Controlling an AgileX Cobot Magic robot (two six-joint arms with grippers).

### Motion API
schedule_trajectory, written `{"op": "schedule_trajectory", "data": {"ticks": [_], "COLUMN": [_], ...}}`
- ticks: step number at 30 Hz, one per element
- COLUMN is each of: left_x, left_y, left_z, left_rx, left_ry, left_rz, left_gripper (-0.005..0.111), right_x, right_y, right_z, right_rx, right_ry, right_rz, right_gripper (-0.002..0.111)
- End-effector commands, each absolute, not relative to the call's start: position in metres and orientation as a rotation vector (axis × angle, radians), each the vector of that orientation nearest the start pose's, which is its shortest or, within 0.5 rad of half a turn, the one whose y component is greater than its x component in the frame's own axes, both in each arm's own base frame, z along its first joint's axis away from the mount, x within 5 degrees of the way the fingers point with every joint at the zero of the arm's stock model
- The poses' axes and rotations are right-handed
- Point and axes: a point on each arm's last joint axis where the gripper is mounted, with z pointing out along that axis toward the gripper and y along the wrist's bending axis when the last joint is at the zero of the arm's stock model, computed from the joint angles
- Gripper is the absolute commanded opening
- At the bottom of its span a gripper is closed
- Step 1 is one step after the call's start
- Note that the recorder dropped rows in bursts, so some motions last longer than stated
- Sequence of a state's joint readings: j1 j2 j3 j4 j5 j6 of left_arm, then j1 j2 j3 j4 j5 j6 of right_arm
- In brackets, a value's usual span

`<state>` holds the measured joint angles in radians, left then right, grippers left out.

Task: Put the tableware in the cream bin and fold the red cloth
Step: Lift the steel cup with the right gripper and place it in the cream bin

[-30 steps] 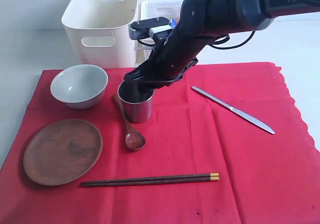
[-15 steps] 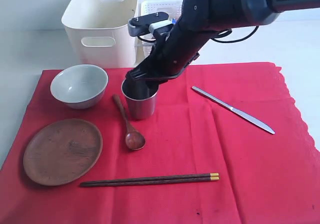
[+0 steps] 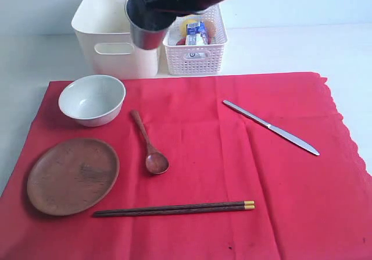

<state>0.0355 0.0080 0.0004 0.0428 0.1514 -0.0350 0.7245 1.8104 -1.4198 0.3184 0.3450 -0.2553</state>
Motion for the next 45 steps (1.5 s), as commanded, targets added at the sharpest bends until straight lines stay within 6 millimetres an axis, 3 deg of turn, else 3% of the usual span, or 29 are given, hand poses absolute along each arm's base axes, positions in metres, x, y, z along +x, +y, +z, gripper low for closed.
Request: {"op": "schedule_trajectory", "data": {"ticks": [1, 7, 13, 15, 18, 21, 25, 27, 30, 39, 45], "left_x": [0.057, 0.057, 0.057, 0.057, 0.057, 0.057, 0.057, 0.057, 0.057, 0.057, 0.057], "left_y": [0.003, 0.003, 0.003, 0.003, 0.003, 0.003, 0.003, 0.003, 0.003, 0.003, 0.003], "left_z": [0.199, 0.199, 0.199, 0.199, 0.199, 0.199, 0.199, 0.199, 0.199, 0.199, 0.199], "left_rx": [-0.034, -0.034, -0.034, -0.034, -0.034, -0.034, -0.034, -0.034, -0.034, -0.034, -0.034], "left_ry": [1.636, 1.636, 1.636, 1.636, 1.636, 1.636, 1.636, 1.636, 1.636, 1.636, 1.636], "left_rz": [0.036, 0.036, 0.036, 0.036, 0.036, 0.036, 0.036, 0.036, 0.036, 0.036, 0.036], "left_gripper": [0.0, 0.0, 0.0, 0.0, 0.0, 0.0, 0.0, 0.0, 0.0, 0.0, 0.0], "right_x": [0.322, 0.342, 0.372, 0.384, 0.404, 0.412, 0.414, 0.415, 0.413, 0.391, 0.369], "right_y": [0.293, 0.305, 0.336, 0.347, 0.37, 0.378, 0.38, 0.38, 0.379, 0.355, 0.33], "right_z": [0.293, 0.283, 0.266, 0.254, 0.211, 0.185, 0.176, 0.176, 0.185, 0.257, 0.297], "right_rx": [-0.632, -0.529, -0.55, -0.558, -0.607, -0.627, -0.621, -0.62, -0.621, -0.832, -1.014], "right_ry": [1.959, 1.86, 1.873, 1.882, 1.958, 2.0, 2.01, 2.002, 1.994, 2.073, 2.138], "right_rz": [0.6, 0.595, 0.613, 0.616, 0.621, 0.62, 0.619, 0.616, 0.622, 0.577, 0.428], "right_gripper": [0.0, 0.0, 0.0, 0.0, 0.0, 0.002, 0.029, 0.043, 0.053, 0.054, 0.054]}}
